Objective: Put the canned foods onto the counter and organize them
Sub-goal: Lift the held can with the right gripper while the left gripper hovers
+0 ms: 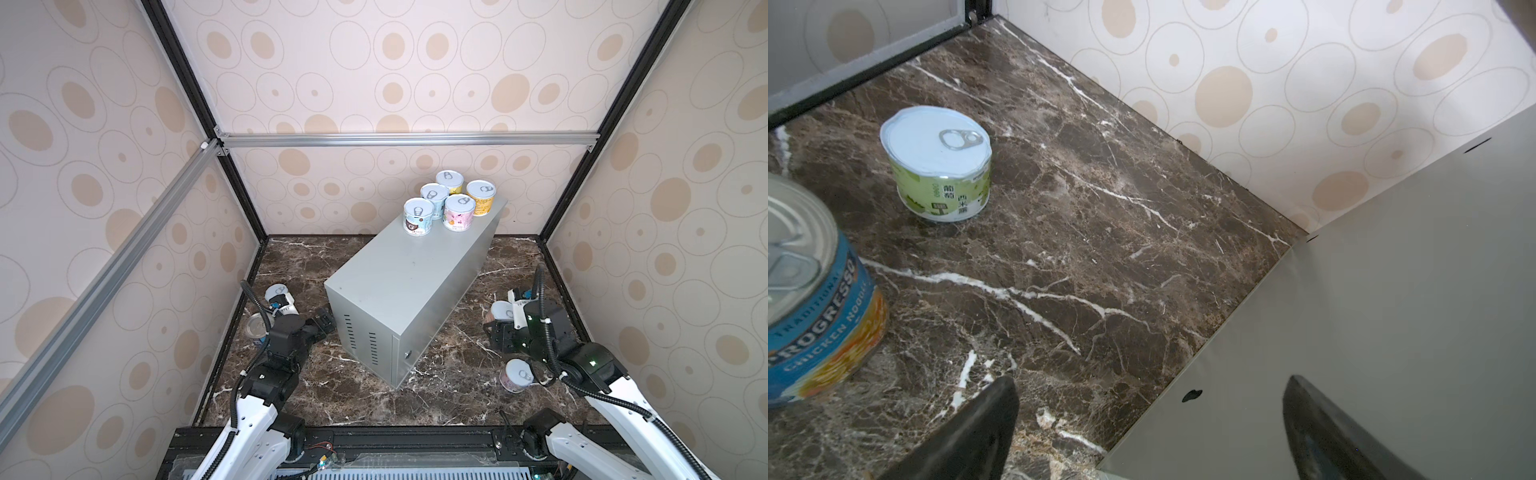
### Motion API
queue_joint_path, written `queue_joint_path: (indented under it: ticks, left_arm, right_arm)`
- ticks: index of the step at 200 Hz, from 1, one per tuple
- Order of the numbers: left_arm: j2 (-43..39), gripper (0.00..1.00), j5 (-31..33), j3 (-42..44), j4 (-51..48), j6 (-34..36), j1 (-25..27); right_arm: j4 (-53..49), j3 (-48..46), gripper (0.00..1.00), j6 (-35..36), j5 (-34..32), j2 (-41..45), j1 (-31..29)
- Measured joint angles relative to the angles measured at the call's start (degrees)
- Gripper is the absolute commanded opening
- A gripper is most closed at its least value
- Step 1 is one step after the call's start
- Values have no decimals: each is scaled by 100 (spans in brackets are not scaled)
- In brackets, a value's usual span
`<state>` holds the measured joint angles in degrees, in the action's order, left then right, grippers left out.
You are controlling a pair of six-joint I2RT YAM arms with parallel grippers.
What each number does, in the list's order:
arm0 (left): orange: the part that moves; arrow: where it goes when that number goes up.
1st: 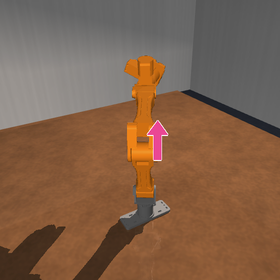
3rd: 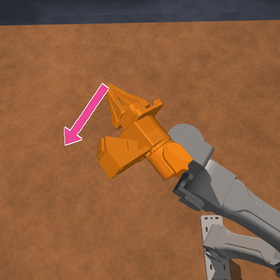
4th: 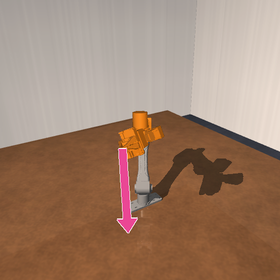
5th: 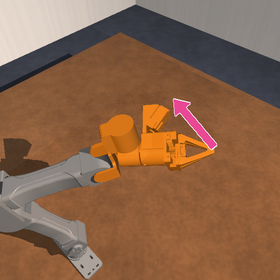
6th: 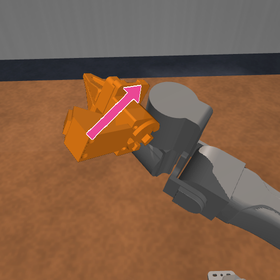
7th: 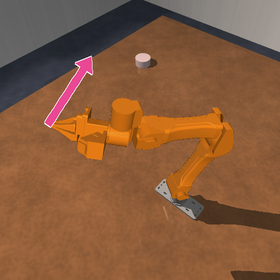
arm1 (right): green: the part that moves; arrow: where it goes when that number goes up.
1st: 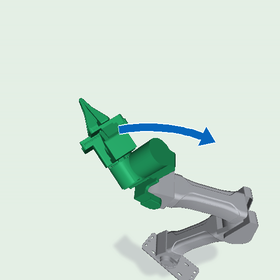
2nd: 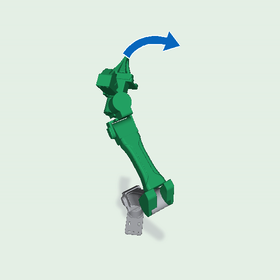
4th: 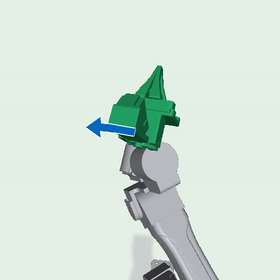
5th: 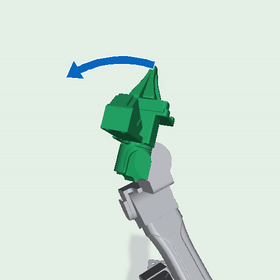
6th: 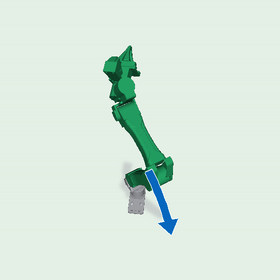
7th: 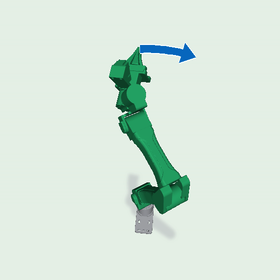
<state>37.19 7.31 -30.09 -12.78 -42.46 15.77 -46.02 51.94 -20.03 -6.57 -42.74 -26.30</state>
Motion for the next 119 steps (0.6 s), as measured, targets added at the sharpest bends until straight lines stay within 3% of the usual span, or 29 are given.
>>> queue_joint_path:
  ticks: [119]
  left_arm:
    - [304,99,-33,-881,-424,555,-52]
  right_arm:
    - [-946,2245,50,251,680,-798,0]
